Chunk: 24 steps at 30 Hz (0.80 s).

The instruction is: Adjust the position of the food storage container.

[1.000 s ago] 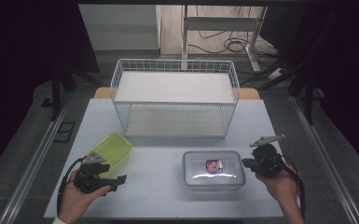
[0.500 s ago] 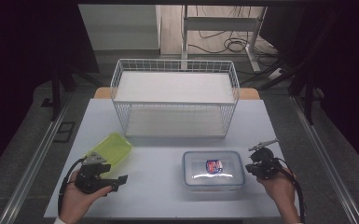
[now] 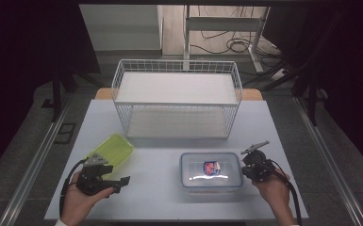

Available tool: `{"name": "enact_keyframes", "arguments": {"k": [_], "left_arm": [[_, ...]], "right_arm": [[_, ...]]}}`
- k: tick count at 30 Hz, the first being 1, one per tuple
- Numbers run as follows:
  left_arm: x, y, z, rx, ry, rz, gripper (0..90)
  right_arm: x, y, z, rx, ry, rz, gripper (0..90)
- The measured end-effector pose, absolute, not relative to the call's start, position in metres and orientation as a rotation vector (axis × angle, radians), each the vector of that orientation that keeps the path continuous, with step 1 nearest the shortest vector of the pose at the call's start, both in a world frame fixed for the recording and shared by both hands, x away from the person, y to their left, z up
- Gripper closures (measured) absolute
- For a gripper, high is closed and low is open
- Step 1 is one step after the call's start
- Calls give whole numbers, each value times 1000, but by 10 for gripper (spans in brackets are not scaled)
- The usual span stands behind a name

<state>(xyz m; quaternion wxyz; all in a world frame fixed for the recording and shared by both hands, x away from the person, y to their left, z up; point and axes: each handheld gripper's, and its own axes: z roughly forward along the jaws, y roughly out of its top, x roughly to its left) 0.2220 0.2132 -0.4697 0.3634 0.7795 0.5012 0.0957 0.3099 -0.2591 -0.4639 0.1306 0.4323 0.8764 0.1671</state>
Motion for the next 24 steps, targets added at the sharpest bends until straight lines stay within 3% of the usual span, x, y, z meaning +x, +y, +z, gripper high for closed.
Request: {"name": "enact_keyframes", "arguments": {"k": [24], "left_arm": [[223, 211, -472, 2020, 1290, 238, 202]], "right_arm": [[304, -179, -474, 1046, 2620, 550, 894]]}}
